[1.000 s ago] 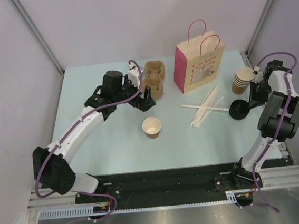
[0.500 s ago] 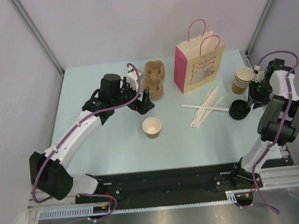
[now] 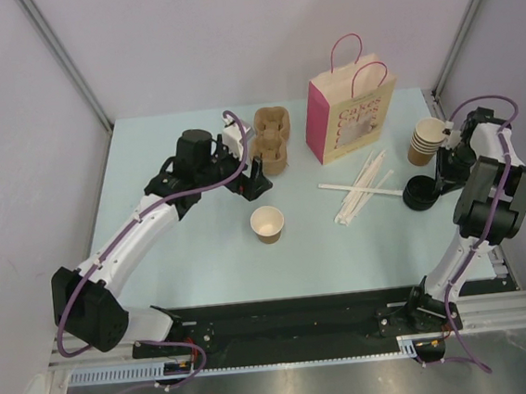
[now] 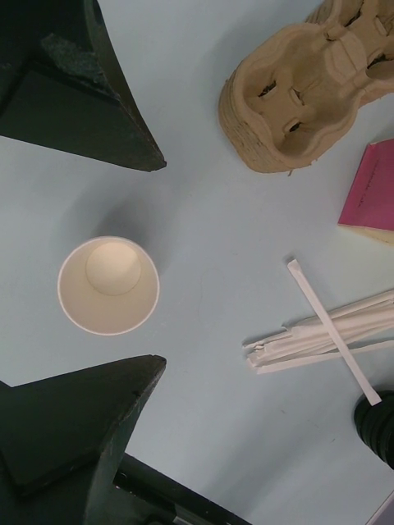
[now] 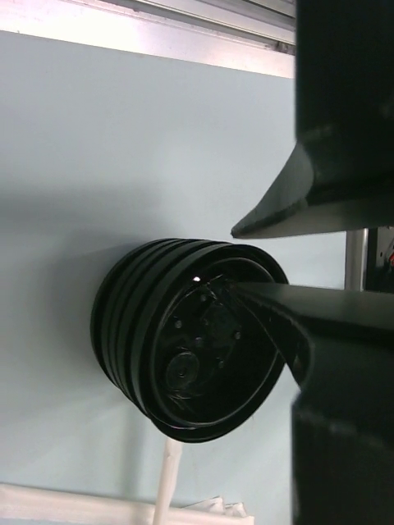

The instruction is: Pack the takeout coffee

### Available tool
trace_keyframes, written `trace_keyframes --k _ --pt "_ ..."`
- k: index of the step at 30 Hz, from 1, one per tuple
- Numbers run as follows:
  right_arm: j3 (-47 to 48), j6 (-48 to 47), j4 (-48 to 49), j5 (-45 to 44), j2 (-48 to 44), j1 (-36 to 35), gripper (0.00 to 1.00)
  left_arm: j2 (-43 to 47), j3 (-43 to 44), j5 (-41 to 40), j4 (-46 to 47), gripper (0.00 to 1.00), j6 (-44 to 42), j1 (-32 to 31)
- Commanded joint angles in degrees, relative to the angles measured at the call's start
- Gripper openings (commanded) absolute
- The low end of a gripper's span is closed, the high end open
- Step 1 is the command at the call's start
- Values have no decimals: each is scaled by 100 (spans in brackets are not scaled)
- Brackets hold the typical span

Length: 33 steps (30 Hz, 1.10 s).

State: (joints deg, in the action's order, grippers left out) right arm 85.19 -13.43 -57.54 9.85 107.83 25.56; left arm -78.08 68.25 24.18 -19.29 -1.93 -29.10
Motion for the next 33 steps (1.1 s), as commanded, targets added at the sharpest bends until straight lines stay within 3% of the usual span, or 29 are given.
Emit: trace_keyframes --k 1,3,5,11,19,23,26,28,33 --pt "402 121 67 -27 142 -42 23 74 127 86 224 100 53 19" --pt "498 113 6 -44 133 -25 15 30 154 104 241 100 44 19" --pt "525 95 -55 -18 89 -16 0 -14 171 156 259 99 70 19" --pt "560 -45 -310 395 -17 238 0 -295 312 534 259 99 123 -122" --pt "534 -63 -460 896 -95 370 0 -1014 873 833 680 100 517 -833" --pt "516 16 -390 966 -87 371 0 -1963 1716 1009 1417 100 1176 -1640" --pt "534 77 -328 1010 -96 353 0 -3261 3031 1246 1716 100 1730 -2141" --pt "525 112 -337 984 -131 318 0 -3703 3421 1334 1910 100 2177 -2318" --pt "420 130 -240 896 -368 327 0 -4408 3353 984 3834 99 2988 -2618"
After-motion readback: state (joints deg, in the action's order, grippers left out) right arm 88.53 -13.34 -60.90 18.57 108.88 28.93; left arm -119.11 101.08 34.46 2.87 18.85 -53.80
